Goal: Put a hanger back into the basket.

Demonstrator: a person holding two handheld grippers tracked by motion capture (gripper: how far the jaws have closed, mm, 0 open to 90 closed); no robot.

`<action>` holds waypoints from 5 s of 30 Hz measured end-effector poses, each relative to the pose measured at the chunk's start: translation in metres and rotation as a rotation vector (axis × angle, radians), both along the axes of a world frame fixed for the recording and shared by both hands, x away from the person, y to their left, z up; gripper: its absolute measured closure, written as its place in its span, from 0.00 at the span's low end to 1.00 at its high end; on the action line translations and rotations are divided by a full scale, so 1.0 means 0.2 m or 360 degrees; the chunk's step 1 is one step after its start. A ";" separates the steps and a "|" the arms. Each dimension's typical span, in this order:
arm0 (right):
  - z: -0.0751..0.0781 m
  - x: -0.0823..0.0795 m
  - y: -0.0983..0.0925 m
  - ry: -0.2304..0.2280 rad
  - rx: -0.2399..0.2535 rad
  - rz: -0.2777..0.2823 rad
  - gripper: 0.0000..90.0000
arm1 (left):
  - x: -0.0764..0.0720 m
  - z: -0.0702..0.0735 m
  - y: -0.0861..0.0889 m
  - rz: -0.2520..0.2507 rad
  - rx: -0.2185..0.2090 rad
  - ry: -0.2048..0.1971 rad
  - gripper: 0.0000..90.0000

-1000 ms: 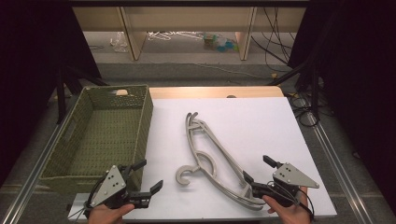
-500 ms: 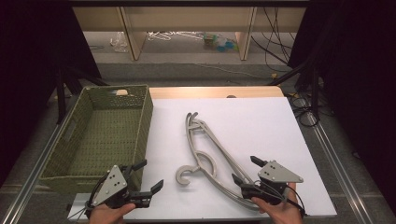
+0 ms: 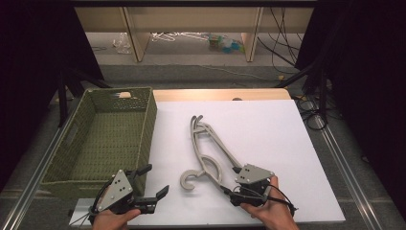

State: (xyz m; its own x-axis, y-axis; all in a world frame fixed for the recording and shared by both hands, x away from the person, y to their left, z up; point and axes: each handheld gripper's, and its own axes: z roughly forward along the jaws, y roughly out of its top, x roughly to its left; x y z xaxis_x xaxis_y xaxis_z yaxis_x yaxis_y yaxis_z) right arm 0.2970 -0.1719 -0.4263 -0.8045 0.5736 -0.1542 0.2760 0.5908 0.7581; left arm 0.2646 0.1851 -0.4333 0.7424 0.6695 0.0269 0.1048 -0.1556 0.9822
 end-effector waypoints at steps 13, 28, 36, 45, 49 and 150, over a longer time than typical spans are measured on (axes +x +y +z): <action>-0.08 0.10 0.11 0.0305 -0.0210 0.0038 0.53 | 0.01 0.00 0.00 -0.0016 -0.0001 -0.0015 0.17; -0.14 0.18 0.16 0.0549 -0.0321 0.0033 0.67 | 0.00 0.00 -0.01 -0.0012 0.0019 0.0011 0.17; -0.14 0.22 0.18 0.0624 -0.0353 0.0024 0.76 | 0.00 -0.01 -0.01 -0.0026 0.0027 0.0003 0.18; -0.09 0.21 0.17 0.0607 -0.0353 0.0077 0.86 | 0.00 0.00 -0.02 -0.0046 0.0035 0.0007 0.18; -0.05 0.20 0.15 0.0568 -0.0371 0.0082 0.87 | 0.00 0.00 -0.02 -0.0044 0.0027 0.0003 0.18; 0.35 0.03 -0.14 -0.0213 0.0261 0.0096 0.35 | 0.31 0.23 -0.42 -0.0436 0.0948 -0.0008 0.88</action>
